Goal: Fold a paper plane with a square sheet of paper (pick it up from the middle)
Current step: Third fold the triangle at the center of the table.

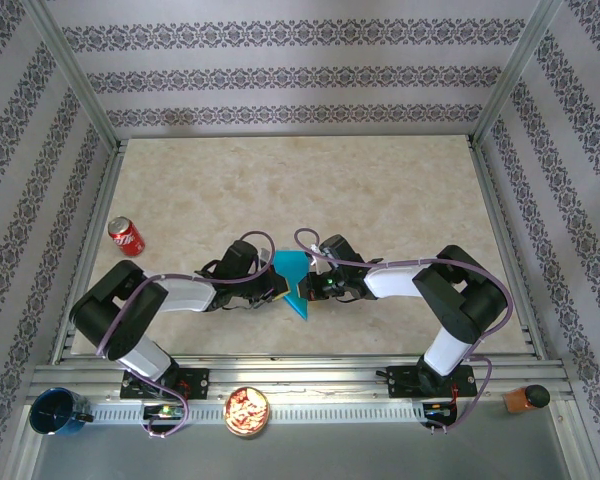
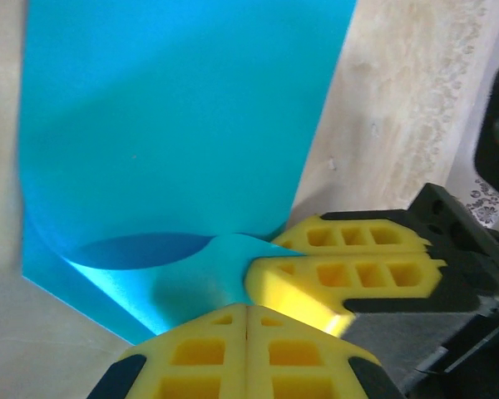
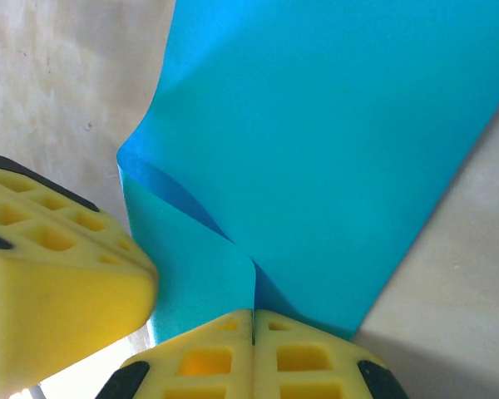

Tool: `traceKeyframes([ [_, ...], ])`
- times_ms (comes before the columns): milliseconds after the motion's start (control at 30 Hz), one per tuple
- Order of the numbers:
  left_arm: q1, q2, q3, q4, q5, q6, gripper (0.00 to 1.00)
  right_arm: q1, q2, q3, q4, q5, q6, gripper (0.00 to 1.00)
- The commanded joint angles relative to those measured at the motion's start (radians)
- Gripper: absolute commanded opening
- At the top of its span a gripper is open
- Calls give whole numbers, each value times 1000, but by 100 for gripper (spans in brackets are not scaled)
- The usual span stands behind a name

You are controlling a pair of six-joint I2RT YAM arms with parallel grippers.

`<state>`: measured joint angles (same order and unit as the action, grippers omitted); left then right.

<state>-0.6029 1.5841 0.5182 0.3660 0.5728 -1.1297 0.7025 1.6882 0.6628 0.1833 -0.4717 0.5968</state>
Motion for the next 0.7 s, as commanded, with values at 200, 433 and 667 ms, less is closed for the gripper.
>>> traceKeyframes([
  [200, -12, 63, -33, 12, -25, 52, 0, -8, 20, -4, -49, 17, -6, 0],
  [433, -12, 76, -52, 2, -40, 59, 0, -12, -34, 18, -64, -2, 7, 17],
  [667, -13, 76, -38, -14, -38, 71, 0, -33, -196, -11, -119, 43, 65, 44],
])
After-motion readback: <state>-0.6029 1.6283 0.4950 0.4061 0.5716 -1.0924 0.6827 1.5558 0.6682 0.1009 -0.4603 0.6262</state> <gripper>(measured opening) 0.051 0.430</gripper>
